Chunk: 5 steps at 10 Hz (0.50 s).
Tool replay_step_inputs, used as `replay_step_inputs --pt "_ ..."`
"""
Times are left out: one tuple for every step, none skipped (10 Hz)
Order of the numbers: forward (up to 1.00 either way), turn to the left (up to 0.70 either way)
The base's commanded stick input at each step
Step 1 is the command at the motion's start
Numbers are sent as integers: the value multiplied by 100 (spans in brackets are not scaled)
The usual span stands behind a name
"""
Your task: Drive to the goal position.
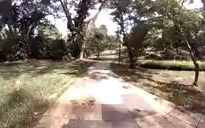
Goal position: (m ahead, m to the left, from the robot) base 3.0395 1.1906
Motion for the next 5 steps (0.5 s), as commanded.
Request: replay_step_inputs --pt "70 0" --pt "70 0" --pt "70 0" --pt "70 0" --pt "70 0"
